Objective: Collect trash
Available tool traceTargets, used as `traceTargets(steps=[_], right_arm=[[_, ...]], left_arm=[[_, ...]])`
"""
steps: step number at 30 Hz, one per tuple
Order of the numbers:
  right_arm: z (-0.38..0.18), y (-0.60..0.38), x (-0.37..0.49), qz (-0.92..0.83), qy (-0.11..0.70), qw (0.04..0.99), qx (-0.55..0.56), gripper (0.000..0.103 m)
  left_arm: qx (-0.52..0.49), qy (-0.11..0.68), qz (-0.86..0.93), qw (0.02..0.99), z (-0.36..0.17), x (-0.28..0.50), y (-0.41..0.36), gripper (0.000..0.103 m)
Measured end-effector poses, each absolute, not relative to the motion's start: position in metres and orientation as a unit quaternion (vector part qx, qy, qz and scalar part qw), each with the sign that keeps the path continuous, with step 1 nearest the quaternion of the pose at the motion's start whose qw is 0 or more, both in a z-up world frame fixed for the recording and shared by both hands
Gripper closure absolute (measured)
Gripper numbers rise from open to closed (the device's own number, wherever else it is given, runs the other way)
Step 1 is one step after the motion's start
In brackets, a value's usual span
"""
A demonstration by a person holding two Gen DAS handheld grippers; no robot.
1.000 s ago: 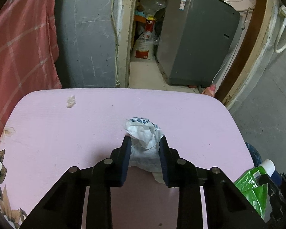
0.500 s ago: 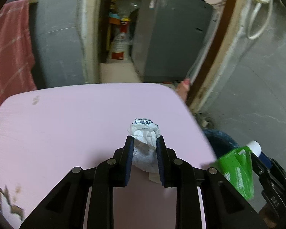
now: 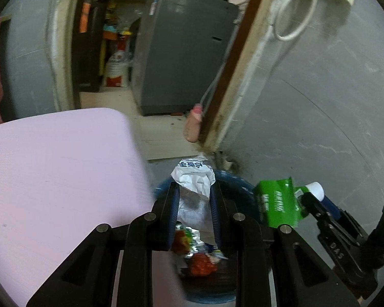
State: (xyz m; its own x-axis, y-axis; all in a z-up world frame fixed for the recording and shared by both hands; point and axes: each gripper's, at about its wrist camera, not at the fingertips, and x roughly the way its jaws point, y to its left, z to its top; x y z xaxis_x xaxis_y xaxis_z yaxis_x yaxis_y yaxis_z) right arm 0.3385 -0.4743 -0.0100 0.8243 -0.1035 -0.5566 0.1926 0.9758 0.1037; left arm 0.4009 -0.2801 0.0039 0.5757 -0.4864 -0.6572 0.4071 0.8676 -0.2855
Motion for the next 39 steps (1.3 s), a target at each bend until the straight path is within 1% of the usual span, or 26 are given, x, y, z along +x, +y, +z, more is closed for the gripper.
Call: traceTargets(steps=[8,13,16,21,23,25,26,29,32,34,36,39], right_arm=[[-0.029,-0.501,0.334,-0.113,0.318,0.938,0.079,0.067],[-0.04,-0.505,0.334,-0.105,0.337,0.931,0.09,0.067],[-0.044,-0.504,0.336,-0.096,0.345,0.929,0.095,0.067],[-0.043,-0.502,0.337,-0.084,0.343,0.93,0.102,0.065],[-0.038,-0.501,0.335,-0.083,0.337,0.932,0.103,0.065],[-0.035,-0.501,0.334,-0.081,0.33,0.934,0.108,0.065],[-0.03,-0.5,0.332,-0.081,0.323,0.937,0.108,0.065],[-0.017,-0.497,0.329,-0.081,0.302,0.944,0.107,0.059],[-0.003,-0.494,0.323,-0.08,0.278,0.952,0.103,0.057],[0.004,-0.493,0.32,-0.081,0.264,0.956,0.101,0.053],[0.012,-0.492,0.312,-0.08,0.246,0.961,0.1,0.048],[0.024,-0.486,0.298,-0.075,0.221,0.968,0.095,0.045]], left_arm=[[-0.011,0.418,-0.261,0.87,-0.018,0.402,-0.326,0.083],[0.0,0.441,-0.262,0.858,-0.034,0.399,-0.337,0.082],[-0.003,0.447,-0.26,0.856,-0.038,0.4,-0.337,0.078],[-0.018,0.45,-0.256,0.856,-0.038,0.399,-0.328,0.068],[-0.024,0.448,-0.255,0.856,-0.038,0.4,-0.321,0.067],[-0.028,0.445,-0.253,0.859,-0.033,0.397,-0.317,0.064],[-0.03,0.442,-0.252,0.86,-0.032,0.396,-0.315,0.06],[-0.041,0.425,-0.247,0.87,-0.023,0.391,-0.307,0.05],[-0.056,0.404,-0.241,0.881,-0.01,0.385,-0.298,0.044],[-0.064,0.389,-0.234,0.889,-0.001,0.38,-0.292,0.041],[-0.073,0.369,-0.228,0.898,0.01,0.374,-0.284,0.033],[-0.082,0.336,-0.215,0.914,0.025,0.361,-0.27,0.024]])
